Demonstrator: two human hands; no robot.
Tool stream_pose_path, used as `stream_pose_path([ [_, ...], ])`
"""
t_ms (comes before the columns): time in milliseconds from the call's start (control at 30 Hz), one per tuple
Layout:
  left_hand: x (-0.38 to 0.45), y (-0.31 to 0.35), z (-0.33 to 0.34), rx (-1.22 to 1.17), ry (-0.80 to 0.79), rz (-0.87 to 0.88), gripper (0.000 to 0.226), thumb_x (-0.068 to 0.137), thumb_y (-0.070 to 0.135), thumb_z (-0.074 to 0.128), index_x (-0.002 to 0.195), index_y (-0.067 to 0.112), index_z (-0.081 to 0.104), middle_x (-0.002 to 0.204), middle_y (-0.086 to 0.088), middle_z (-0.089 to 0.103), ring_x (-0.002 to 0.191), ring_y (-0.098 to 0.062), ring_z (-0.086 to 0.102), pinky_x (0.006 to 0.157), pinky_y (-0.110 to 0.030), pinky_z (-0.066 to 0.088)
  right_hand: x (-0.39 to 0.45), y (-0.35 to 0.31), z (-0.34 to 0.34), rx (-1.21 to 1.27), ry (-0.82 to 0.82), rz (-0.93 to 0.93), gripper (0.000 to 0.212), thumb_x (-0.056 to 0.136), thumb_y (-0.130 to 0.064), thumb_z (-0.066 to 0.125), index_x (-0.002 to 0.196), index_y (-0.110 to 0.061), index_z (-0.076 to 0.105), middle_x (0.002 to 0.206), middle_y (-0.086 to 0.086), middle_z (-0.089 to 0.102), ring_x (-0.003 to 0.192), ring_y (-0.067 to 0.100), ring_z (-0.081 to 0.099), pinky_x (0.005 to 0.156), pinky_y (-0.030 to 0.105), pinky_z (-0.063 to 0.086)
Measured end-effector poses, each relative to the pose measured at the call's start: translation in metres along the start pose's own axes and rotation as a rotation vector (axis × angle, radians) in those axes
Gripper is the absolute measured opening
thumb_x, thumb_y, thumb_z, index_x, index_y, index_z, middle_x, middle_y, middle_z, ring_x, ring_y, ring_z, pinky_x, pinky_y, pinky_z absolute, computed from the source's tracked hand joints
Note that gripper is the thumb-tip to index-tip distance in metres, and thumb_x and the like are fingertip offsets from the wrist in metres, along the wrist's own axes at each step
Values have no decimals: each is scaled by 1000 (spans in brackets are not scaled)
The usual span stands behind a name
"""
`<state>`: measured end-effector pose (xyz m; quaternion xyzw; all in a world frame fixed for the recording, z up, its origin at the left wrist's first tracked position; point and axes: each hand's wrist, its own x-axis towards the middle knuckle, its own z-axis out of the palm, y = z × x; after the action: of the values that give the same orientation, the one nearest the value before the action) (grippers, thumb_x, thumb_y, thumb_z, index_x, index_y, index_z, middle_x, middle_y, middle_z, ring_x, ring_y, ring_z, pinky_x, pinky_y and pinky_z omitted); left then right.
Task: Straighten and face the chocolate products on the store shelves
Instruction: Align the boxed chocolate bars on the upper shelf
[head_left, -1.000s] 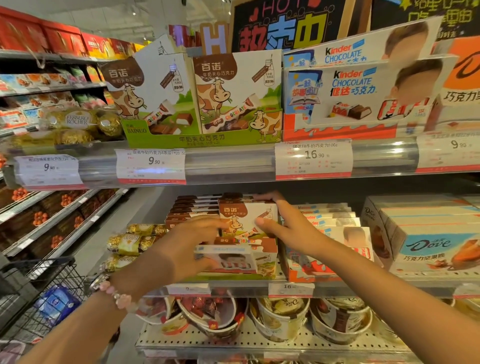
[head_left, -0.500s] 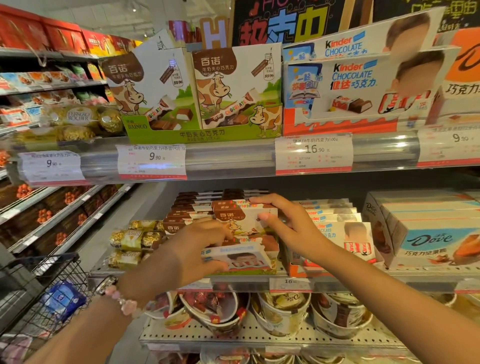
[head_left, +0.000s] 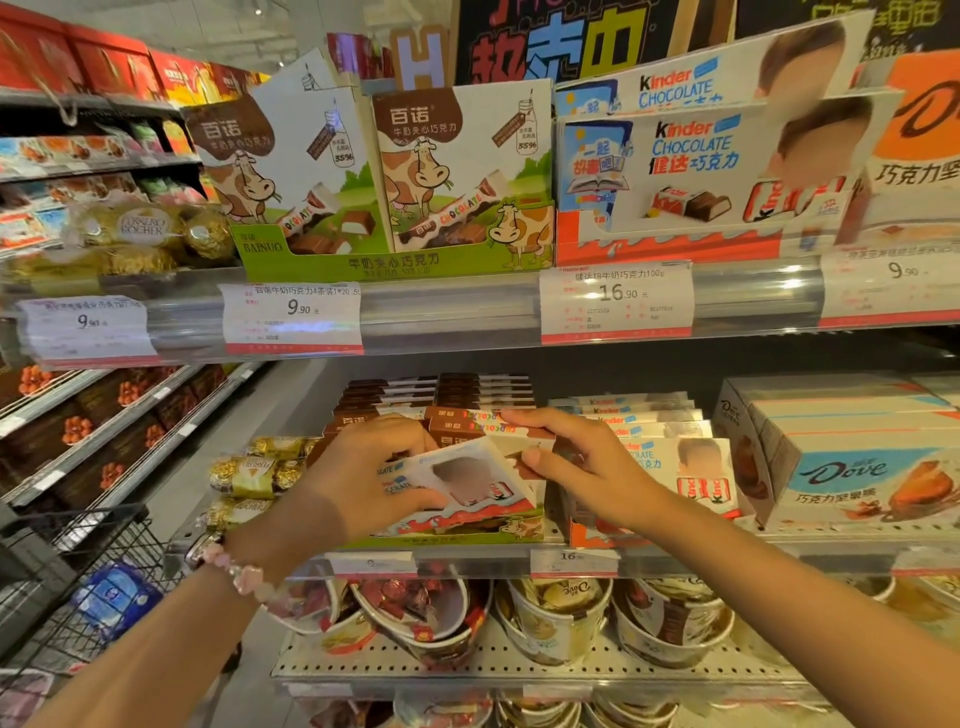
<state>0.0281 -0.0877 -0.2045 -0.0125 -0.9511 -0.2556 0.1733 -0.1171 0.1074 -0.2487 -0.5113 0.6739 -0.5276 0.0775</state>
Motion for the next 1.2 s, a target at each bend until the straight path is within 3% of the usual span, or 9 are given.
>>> stream_pose_path([
  [167,1,8,-1,36,-32,50,30,71,31,78,72,44,51,77,13,62,73,-10,59,64,-36,49,3,-7,-14,-364,-64,-102,40,91,-52,37,130,-44,41,133,-14,52,121,3,47,100,29,42],
  [300,10,27,0,148,-63,122,31,74,36,76,80,44,47,66,16,50,63,-10,48,57,-33,41,2,-30,-20,-173,-52,-56,45,88,-59,27,122,-41,50,135,-12,50,127,4,42,109,31,32],
  [467,23,46,11,150,-134,51,27,74,43,73,73,50,46,72,16,58,67,-4,54,55,-23,37,-5,-51,-32,-196,-115,-96,43,85,-18,66,124,-31,53,118,-17,60,108,-1,56,88,15,46],
  [633,39,58,21,66,-97,-32,41,63,52,78,86,53,44,87,17,62,74,-1,60,55,-19,44,-20,-56,-71,-227,-63,-39,25,86,-16,64,103,-34,61,102,-21,62,101,0,59,78,17,52],
  [767,48,63,22,-105,-58,22,53,67,25,82,96,50,44,86,14,62,76,0,65,58,-17,51,-41,-46,-114,-122,31,92,25,84,-12,64,100,-32,63,102,-10,67,96,7,66,77,28,57],
  [867,56,69,38,-304,-51,26,44,71,7,78,92,35,51,82,11,62,70,1,65,51,-12,47,-50,-39,-137,-193,-6,125,26,83,-8,65,100,-27,61,101,-8,66,93,5,66,73,21,55],
  [967,67,76,56,-171,-31,46,36,75,12,76,89,33,50,87,11,62,74,-3,61,58,-16,49,-50,-34,-147,-449,-110,121,35,85,-7,64,105,-33,55,106,-20,58,97,-8,57,73,8,46],
  [1067,70,75,67,122,3,61,37,79,30,72,106,36,48,106,16,56,100,-7,51,86,-24,45,-50,-23,-154,-629,-201,111,47,89,-10,59,127,-35,48,110,-15,58,102,0,52,82,18,46],
  [1200,53,54,61,461,-16,20,94,56,72,66,135,39,29,129,17,36,129,-17,21,112,-49,16,-54,-13,-169,-611,-209,131,49,89,-9,57,125,-41,45,107,-11,62,100,4,54,79,21,46],
])
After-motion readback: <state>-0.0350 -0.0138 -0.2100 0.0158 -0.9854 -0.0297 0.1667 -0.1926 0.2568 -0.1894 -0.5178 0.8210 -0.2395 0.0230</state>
